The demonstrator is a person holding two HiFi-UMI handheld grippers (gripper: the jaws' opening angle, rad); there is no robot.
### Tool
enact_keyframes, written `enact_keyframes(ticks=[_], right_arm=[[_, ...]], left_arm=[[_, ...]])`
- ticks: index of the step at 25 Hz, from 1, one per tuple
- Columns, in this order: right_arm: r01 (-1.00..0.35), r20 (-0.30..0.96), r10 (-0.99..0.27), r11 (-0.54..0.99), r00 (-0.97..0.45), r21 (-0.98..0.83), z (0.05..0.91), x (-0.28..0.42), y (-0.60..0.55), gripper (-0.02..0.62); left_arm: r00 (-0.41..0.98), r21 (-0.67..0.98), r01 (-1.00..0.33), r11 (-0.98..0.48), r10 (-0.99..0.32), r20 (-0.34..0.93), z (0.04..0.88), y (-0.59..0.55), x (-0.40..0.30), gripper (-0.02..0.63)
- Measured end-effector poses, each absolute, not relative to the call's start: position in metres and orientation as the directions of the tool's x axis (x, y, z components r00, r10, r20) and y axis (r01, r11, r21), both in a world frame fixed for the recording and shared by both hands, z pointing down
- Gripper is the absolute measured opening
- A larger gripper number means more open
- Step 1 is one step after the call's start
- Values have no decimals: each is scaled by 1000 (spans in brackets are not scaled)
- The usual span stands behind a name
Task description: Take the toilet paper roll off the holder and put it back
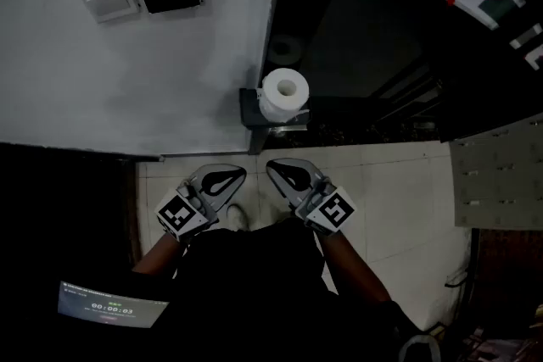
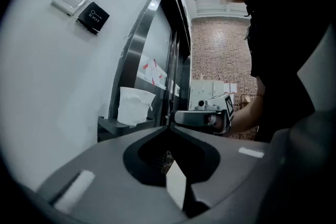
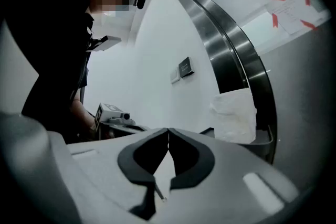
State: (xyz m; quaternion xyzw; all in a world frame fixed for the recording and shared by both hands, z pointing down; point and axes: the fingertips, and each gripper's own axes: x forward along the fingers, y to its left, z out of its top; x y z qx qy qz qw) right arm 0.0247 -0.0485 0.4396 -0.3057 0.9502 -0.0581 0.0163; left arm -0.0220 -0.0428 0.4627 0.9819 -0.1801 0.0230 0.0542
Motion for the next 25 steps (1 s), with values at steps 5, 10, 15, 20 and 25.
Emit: enact_keyframes(ticks=[5,10,15,20,25], right_arm=[[-632,-21,-644,756,-765,-173,441,42,-64,8],[-694,-14,-709,694,-705,-191,445,60,-82,91],[-747,-13,-759,643,-651,-168,441,69,-105,378],[-793,-13,-802,594,-598,-138,437,74,-119,539],[-792,7,-800,593,-600,-143,439,74,-127,555]], left_arm=[[934,107,-356,-928,-352,57,459,-45,-20,3],[930,137,-366,-921,-357,83,454,-45,-19,3],[934,102,-357,-929,-351,69,458,-46,-19,3],[931,122,-365,-923,-359,73,456,-46,-18,3],[929,122,-369,-921,-361,81,455,-46,-19,3]])
